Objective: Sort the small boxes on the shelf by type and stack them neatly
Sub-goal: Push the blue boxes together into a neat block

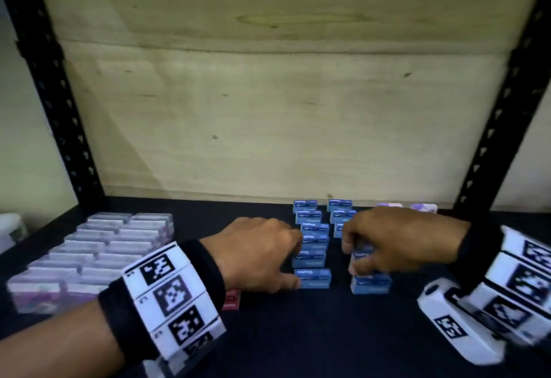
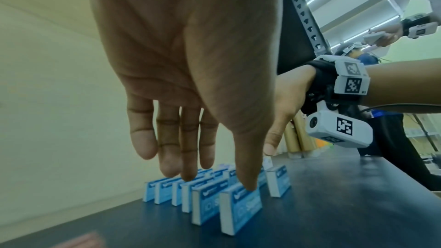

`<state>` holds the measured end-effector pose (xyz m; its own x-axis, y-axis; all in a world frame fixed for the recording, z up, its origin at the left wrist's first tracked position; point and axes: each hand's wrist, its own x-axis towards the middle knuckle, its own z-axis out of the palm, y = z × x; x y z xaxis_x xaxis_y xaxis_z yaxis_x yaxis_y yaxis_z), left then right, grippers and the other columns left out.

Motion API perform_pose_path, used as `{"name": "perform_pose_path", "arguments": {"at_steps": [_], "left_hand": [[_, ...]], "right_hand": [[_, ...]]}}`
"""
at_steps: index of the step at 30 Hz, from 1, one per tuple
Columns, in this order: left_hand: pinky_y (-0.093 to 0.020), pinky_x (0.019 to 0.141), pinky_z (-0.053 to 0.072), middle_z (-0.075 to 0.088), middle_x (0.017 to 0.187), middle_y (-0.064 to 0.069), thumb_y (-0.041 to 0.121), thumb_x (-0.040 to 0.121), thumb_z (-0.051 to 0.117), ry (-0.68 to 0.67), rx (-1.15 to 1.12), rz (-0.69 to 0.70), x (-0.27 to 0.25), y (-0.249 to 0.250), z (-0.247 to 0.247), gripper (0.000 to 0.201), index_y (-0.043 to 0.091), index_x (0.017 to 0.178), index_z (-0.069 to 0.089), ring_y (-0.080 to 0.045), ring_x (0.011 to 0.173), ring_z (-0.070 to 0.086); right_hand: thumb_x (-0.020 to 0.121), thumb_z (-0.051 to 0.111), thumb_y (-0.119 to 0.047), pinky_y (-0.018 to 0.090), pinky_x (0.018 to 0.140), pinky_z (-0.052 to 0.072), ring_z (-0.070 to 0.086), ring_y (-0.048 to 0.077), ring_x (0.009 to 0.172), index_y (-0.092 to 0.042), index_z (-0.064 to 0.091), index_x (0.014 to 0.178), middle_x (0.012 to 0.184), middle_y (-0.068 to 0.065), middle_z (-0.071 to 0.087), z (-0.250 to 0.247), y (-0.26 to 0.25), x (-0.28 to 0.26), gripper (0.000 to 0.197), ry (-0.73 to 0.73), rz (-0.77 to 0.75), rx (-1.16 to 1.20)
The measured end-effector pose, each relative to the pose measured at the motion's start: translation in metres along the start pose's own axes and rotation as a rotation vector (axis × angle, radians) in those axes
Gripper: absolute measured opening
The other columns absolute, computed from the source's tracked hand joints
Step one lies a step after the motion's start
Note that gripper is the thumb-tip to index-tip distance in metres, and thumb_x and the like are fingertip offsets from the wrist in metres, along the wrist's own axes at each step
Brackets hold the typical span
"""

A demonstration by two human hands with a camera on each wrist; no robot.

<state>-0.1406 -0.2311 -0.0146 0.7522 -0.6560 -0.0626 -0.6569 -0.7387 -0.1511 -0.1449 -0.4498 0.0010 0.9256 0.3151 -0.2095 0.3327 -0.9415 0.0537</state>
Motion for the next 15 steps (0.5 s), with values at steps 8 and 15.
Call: {"name": "perform_pose_path", "arguments": {"at_steps": [8,15], "left_hand": [[-0.032,0.073,0.038,0.057,0.119,-0.007,0.039,0.093,0.062,-0.105,-0.050,-0.023,0.018,0.028,0.005,0.033,0.024,0.121,0.058,-0.030,0.106,0.058],[-0.035,0.079,0.052,0.060,0.094,0.003,0.032,0.090,0.063,0.010,-0.226,-0.034,-0.007,0.036,0.012,0.015,0.028,0.104,0.066,-0.021,0.093,0.062]], "right_hand": [[0.088,0.065,-0.042,0.030,0.084,0.049,0.059,0.015,0.097,-0.035,0.058,0.110,0.103,-0.013,0.057,0.036,0.013,-0.025,0.024,-0.034,0.048,0.002],[0.095,0.052,-0.044,0.029,0.090,0.046,0.056,0.008,0.101,-0.039,0.057,0.112,0.107,-0.016,0.059,0.049,0.004,-0.064,0.018,0.118,-0.034,0.124]]}}
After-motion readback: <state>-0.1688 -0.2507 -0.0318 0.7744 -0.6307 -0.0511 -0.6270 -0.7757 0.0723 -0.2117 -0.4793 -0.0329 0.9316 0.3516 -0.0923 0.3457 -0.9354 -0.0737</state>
